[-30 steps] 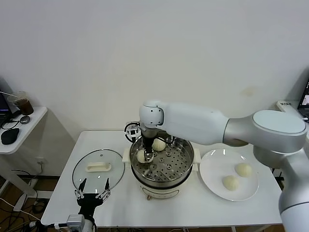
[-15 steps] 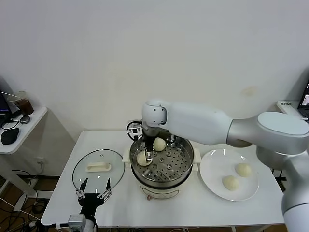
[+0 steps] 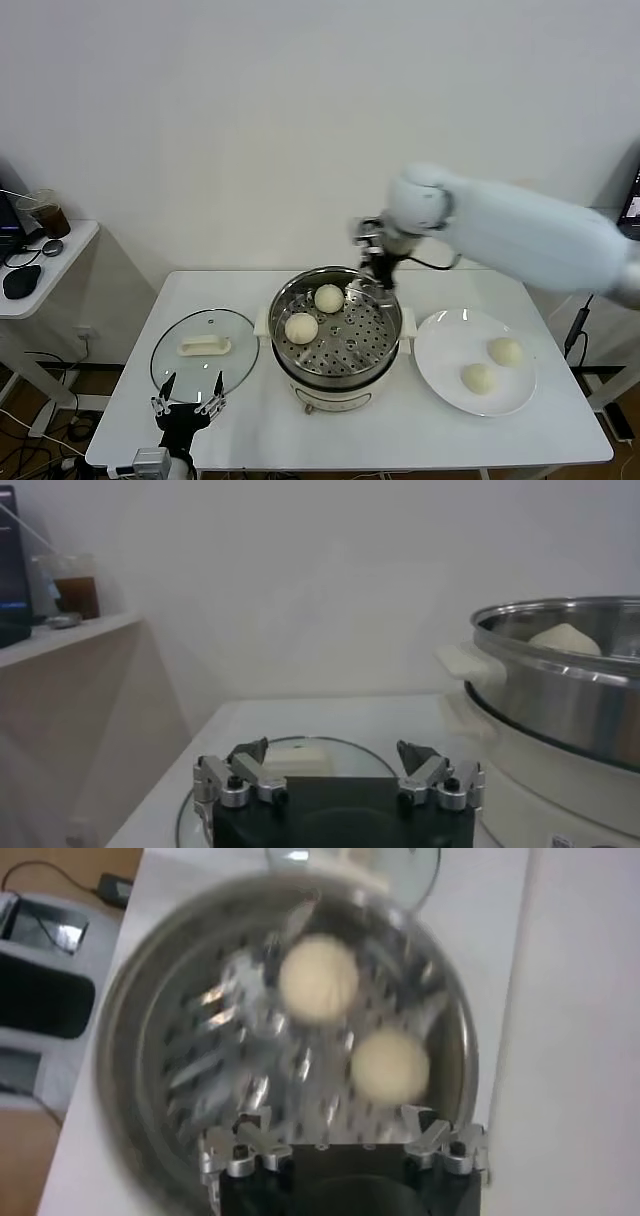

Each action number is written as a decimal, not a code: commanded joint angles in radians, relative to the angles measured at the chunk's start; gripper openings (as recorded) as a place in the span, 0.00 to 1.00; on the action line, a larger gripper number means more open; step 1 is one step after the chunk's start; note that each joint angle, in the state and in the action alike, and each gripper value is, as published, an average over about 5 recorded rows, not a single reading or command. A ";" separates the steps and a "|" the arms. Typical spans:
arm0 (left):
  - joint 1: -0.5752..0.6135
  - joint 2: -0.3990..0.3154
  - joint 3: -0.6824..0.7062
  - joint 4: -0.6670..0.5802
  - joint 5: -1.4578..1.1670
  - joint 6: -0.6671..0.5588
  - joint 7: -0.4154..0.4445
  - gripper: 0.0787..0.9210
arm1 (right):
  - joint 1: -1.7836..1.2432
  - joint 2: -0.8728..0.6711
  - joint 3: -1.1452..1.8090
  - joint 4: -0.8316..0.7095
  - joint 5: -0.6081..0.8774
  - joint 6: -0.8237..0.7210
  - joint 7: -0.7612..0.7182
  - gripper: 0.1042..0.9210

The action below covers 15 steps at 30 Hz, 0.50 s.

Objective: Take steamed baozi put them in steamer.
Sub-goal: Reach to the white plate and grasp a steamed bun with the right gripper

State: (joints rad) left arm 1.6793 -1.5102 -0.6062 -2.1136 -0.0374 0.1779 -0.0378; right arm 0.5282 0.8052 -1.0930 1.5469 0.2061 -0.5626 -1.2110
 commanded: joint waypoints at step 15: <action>0.038 -0.006 0.021 -0.018 0.022 -0.003 -0.005 0.88 | -0.751 -0.508 0.493 0.077 -0.399 0.305 -0.096 0.88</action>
State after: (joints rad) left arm 1.7113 -1.5150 -0.5867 -2.1298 -0.0262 0.1751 -0.0419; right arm 0.1494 0.3889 -0.8316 1.6419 -0.0331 -0.3426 -1.2856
